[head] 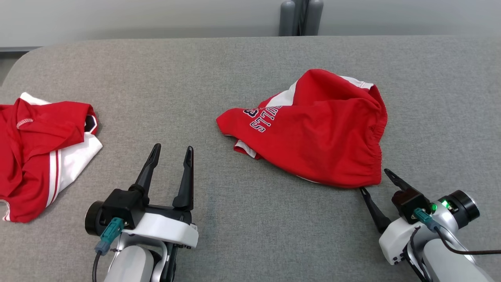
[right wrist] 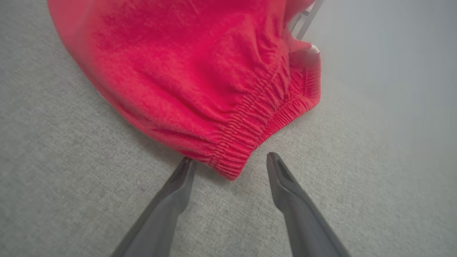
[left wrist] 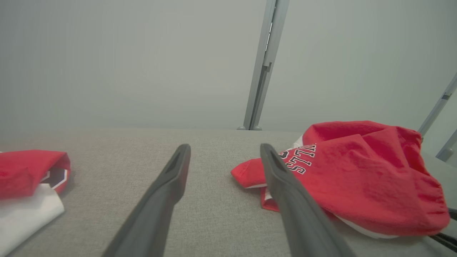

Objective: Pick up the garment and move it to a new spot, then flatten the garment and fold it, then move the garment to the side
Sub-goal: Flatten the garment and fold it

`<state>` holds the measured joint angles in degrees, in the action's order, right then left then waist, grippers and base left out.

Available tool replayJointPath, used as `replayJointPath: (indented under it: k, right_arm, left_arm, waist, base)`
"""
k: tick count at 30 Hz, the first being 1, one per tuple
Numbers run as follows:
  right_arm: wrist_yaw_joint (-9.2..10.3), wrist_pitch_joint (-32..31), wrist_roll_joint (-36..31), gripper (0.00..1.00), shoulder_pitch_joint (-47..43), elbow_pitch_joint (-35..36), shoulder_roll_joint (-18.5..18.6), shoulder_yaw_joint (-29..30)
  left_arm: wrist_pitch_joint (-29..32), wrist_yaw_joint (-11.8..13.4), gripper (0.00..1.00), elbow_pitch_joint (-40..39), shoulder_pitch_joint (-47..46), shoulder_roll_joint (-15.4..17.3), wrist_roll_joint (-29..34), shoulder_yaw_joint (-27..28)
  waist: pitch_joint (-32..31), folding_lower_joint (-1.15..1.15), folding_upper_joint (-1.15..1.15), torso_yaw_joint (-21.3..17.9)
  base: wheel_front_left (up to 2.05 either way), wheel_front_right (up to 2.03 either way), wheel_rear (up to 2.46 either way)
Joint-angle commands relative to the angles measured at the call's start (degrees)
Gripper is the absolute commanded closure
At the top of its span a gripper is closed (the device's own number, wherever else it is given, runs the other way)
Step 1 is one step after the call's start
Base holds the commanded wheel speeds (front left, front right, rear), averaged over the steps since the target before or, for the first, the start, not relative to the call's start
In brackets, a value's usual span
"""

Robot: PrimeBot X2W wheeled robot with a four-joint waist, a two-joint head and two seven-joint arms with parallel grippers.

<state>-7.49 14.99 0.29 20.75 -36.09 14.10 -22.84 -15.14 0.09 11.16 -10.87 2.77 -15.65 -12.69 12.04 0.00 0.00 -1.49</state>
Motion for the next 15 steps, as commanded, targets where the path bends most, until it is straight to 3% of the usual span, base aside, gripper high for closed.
replayJointPath:
  k: [1, 8, 9, 10, 11, 12, 15]
  right_arm:
    - [-0.01, 0.24, 0.53, 0.00, 0.83, -0.65, 0.33, -0.28]
    - [-0.01, 0.24, 0.11, 0.00, 2.09, -2.47, 0.44, -1.03]
    - [-0.01, 0.24, 0.24, 0.07, 2.17, -2.94, 0.34, -1.17]
    - [-0.01, 0.24, 0.37, 0.58, 2.32, -3.19, 0.27, -1.34]
    - [-0.01, 0.23, 0.53, 0.75, 2.49, -3.38, 0.20, -1.50]
    - [-0.01, 0.23, 0.66, 1.00, 2.60, -3.49, 0.11, -1.67]
    - [-0.01, 0.23, 1.09, 1.00, 3.04, -3.70, 0.05, -2.17]
  left_arm:
    - [-0.07, 0.36, 0.00, -0.08, -0.81, 0.22, -0.06, -0.02]
    - [-0.07, 0.55, 0.00, -0.36, -1.25, 0.22, -0.21, -0.25]
    - [-0.07, 0.55, 0.00, -0.33, -1.30, 0.22, -0.29, -0.29]
    - [-0.07, 0.51, 0.00, -0.30, -1.37, 0.22, -0.39, -0.35]
    - [-0.07, 0.53, 0.00, -0.26, -1.44, 0.22, -0.44, -0.39]
    - [-0.07, 0.53, 0.00, -0.19, -1.46, 0.22, -0.48, -0.43]
    - [-0.07, 0.52, 0.00, -0.02, -1.53, 0.22, -0.56, -0.52]
  waist:
    - [0.28, 0.00, 0.00, 0.43]
    - [0.96, 0.00, 0.00, 1.19]
    - [1.01, 0.00, 0.00, 1.20]
    - [1.05, 0.00, 0.00, 1.19]
    - [1.09, 0.00, 0.00, 1.16]
    - [1.12, 0.00, 0.00, 1.12]
    - [1.21, 0.00, 0.00, 1.03]
  base:
    - [0.00, 0.00, 0.00]
    - [0.00, 0.00, 0.00]
    - [0.00, 0.00, 0.00]
    - [0.00, 0.00, 0.00]
    - [0.00, 0.00, 0.00]
    - [0.00, 0.00, 0.00]
    - [0.00, 0.00, 0.00]
